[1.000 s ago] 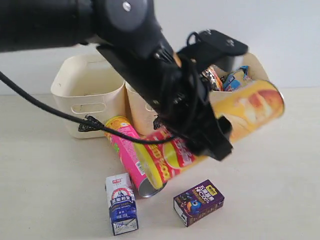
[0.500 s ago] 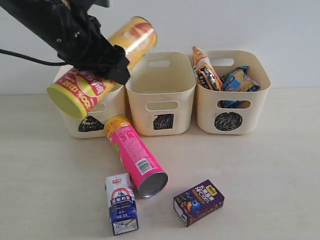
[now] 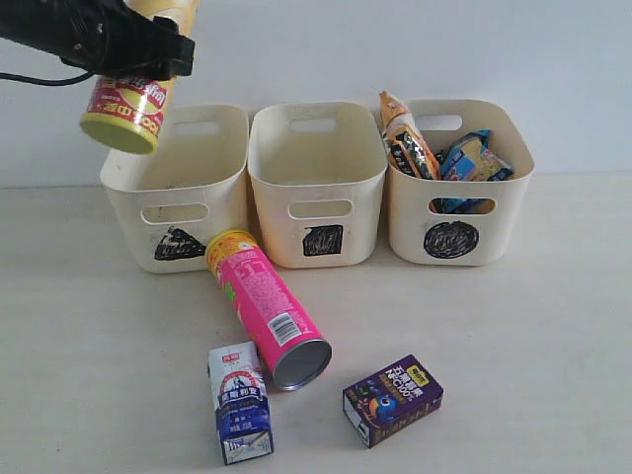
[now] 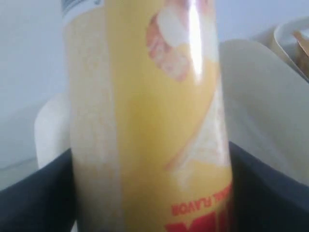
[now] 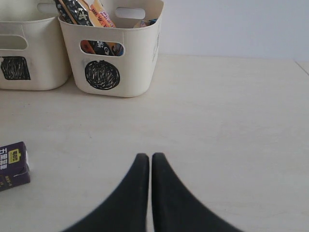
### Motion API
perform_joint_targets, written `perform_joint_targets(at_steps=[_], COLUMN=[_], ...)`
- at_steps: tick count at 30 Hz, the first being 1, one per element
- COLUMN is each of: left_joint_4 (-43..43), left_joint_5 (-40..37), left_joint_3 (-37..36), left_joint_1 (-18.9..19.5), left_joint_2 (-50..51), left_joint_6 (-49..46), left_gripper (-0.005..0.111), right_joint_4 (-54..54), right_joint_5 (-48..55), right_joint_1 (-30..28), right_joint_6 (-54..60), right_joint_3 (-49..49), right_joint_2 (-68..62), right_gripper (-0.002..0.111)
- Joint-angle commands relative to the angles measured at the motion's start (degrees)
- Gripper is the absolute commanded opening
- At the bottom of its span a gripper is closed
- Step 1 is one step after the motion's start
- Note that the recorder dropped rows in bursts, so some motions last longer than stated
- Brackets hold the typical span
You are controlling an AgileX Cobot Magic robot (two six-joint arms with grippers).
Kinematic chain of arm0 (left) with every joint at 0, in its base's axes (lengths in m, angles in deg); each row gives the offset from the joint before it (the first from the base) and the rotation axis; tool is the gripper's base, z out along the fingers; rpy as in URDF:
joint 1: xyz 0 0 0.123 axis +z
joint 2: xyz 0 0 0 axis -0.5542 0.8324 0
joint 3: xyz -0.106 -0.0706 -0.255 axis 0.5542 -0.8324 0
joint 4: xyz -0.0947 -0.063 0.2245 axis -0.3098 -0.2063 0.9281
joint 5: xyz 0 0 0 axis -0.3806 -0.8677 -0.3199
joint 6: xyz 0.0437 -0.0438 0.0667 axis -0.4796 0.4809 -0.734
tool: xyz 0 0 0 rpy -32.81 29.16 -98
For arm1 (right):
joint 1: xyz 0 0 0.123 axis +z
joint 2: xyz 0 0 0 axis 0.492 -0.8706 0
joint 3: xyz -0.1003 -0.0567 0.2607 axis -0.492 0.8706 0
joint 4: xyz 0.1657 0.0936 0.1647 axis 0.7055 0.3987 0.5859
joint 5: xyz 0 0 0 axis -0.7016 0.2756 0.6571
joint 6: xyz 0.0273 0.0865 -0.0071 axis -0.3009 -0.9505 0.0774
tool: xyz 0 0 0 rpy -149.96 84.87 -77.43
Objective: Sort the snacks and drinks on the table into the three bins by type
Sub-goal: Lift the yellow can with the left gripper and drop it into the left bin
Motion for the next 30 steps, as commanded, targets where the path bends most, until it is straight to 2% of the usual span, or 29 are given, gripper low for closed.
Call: perform_joint_targets(at_steps=[1,10,19,23,26,27,30], left_joint_4=[0.12,1.64,1.64,1.64,1.64,1.64,1.64], left_joint_5=[10.32,11.51,14.95,15.65,15.65,15.76,15.63], left_joint_3=[0.88,7.30,8.75,8.74,8.74,8.74,8.74], left_joint_1=[0.17,2.93,4.48,4.48,4.48,4.48,4.48], left_joint_2=[4.26,15.30,20.27,21.09,21.19,21.19,21.19], left_joint_6=[0.80,3.03,4.90,4.90,4.90,4.90,4.90], left_gripper=[0.004,0.004,0.005,0.021,0.038,0.048,0.066], right_joint_4=[-0.08,-0.08,-0.08,-0.08,-0.08,-0.08,-0.08], right_joint_5=[-0.55,-0.55,-0.55,-0.55,-0.55,-0.55,-0.55], right_joint_1=[-0.10,-0.10,-0.10,-0.10,-0.10,-0.10,-0.10], right_joint_6=[0.16,0.16,0.06,0.31,0.31,0.31,0.19], right_joint_3=[0.29,0.29,0.29,0.29,0.29,0.29,0.29], right_joint_2=[0.27,0.27,0.27,0.27,0.27,0.27,0.27], right_gripper=[0.000,0.000,0.000,0.000,0.000,0.000,0.000])
